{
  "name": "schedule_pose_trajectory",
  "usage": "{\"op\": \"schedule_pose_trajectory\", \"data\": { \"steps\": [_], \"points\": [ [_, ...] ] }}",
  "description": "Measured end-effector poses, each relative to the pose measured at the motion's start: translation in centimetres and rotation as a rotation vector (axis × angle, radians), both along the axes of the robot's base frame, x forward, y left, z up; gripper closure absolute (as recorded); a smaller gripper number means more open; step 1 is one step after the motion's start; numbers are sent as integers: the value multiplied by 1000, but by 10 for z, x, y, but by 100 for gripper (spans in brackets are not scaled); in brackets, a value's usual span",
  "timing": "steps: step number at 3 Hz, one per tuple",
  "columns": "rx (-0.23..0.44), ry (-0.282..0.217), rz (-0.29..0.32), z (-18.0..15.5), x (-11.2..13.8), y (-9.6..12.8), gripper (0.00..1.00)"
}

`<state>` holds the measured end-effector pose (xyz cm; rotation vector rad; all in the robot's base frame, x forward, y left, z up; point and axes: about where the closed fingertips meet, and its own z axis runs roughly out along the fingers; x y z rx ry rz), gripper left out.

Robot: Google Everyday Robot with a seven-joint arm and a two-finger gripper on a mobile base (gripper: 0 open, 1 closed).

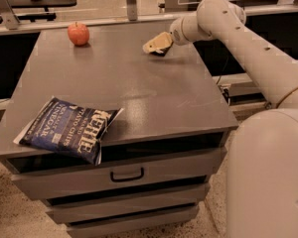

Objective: Move rxbar chocolate near apple

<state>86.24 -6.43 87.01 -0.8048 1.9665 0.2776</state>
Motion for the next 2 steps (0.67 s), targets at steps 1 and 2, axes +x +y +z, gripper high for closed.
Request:
{"op": "schedule_pose_trajectory", "data": {
  "steps": [1,2],
  "points": [
    [-1,3,23,-10,3,-5,0],
    [-11,7,47,-18,7,-6,0]
  ]
}}
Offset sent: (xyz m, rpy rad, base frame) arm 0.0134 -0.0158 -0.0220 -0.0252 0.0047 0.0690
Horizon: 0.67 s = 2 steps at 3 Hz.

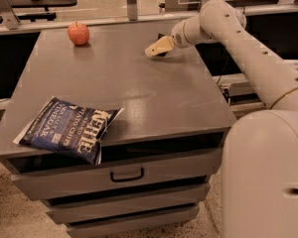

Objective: Move rxbar chocolate near apple

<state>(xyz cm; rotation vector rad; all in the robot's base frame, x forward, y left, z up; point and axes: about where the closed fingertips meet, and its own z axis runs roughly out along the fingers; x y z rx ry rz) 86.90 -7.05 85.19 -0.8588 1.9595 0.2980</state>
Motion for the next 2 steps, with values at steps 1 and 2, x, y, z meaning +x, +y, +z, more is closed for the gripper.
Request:
{"op": "schedule_pose_trajectory", "data": {
  "steps": [1,2],
  "points": [
    [-6,14,20,-10,1,1,25],
    [-3,21,35,-13,-1,5,47]
  ]
}}
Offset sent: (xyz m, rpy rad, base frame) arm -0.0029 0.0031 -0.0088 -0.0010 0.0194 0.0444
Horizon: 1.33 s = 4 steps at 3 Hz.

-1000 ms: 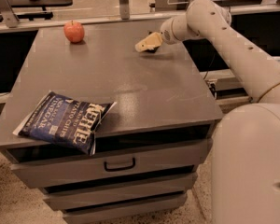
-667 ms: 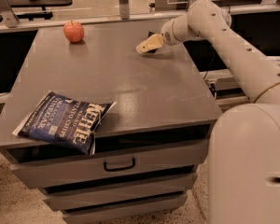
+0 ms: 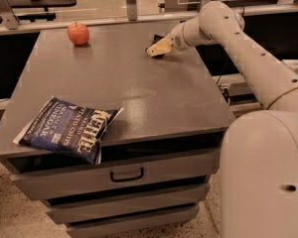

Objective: Move rxbar chocolate near apple

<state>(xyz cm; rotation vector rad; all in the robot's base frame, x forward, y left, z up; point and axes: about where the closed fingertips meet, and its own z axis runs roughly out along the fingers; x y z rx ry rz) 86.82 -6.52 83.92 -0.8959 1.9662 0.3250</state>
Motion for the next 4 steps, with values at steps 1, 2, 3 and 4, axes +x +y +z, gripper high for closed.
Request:
{"op": "schedule_pose_trajectory", "data": {
  "steps": [1,2,3,4],
  "points": [
    [13,-15,30,9,-3,9,71],
    [35,-45,87,27,-7,27,95],
    [74,-69,180,46,-12,59,100],
    [113,-69,279,53,-19,96,100]
  ]
}}
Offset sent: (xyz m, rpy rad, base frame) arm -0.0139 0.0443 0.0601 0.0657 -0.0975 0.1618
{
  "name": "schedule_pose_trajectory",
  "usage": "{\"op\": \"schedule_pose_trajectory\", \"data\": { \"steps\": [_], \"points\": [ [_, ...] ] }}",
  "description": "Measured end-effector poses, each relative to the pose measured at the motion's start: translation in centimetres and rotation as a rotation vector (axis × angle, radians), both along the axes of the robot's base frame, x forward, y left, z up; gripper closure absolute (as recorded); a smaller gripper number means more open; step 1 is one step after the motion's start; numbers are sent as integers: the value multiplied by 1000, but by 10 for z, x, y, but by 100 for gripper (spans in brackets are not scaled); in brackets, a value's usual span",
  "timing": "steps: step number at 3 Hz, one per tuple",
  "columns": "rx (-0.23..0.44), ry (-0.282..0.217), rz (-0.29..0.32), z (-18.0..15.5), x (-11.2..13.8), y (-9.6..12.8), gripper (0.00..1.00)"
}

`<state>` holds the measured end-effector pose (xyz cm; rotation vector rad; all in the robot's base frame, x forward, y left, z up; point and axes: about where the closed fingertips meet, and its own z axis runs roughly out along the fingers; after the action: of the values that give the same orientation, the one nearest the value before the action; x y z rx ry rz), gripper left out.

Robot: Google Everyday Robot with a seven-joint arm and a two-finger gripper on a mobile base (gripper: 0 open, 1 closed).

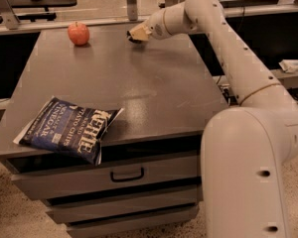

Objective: Move rxbar chocolate near apple

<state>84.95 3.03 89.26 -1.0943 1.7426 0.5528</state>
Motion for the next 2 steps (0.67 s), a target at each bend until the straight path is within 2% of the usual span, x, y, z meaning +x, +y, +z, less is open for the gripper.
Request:
{"op": "schedule_pose_trajectory", "data": {
  "steps": [1,2],
  "points": [
    [10,-25,112,-2,-4,40,100],
    [-81,-117,190,-7,-1,78,100]
  ]
}}
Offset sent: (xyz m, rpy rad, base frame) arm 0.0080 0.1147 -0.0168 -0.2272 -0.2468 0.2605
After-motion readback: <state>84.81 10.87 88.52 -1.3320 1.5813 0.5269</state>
